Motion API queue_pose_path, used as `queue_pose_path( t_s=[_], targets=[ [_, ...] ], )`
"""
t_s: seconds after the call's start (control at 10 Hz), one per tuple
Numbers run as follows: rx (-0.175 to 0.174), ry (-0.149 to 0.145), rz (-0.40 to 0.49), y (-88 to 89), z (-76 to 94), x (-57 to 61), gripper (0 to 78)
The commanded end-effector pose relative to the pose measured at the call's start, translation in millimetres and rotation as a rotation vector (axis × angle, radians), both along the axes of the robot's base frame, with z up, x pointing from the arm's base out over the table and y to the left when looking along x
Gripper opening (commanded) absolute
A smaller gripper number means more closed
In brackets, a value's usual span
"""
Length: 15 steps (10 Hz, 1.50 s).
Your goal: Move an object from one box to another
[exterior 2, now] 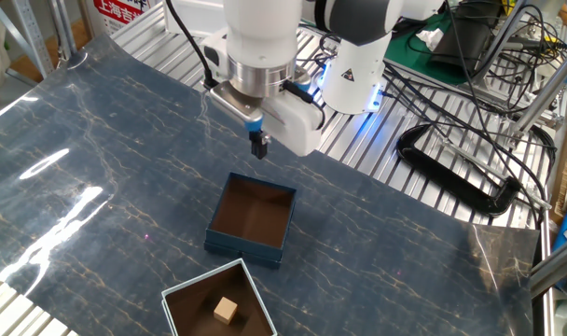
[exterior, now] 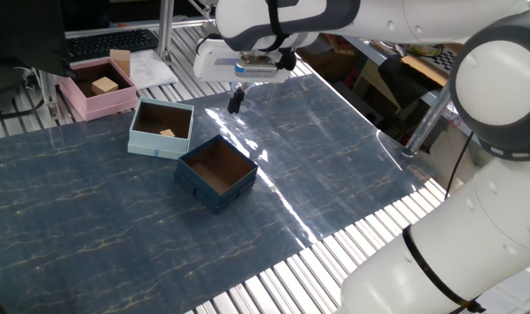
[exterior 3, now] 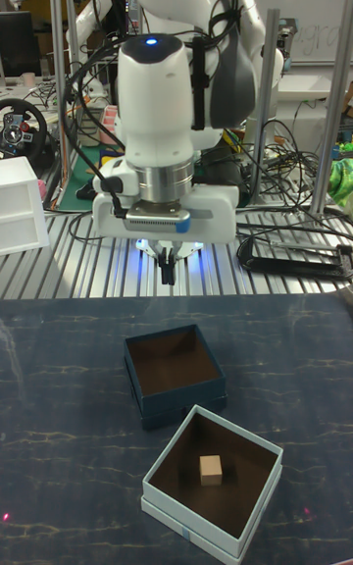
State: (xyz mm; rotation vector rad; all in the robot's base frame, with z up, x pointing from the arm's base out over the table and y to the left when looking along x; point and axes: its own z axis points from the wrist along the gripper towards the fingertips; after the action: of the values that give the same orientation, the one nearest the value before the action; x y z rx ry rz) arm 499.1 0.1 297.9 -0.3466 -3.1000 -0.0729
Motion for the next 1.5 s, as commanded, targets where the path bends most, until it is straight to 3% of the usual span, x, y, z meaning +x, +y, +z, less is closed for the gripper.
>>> queue_pose_path(
  t_s=[0.1,0.5,1.0,1.3,1.5],
  targets=[
    [0.021,-0.001,-0.072,-0.1,0.9,0.8,0.0],
    [0.023,-0.007,-0.068,0.5,3.6,12.8,0.0],
    [0.021,-0.020,-0.047,-0.4,6.5,48.2,0.0],
    [0.021,-0.038,-0.040,0.1,-5.9,57.4,0.0],
    [0.020,-0.058,-0.055,0.3,-7.9,57.5,0.0]
  ],
)
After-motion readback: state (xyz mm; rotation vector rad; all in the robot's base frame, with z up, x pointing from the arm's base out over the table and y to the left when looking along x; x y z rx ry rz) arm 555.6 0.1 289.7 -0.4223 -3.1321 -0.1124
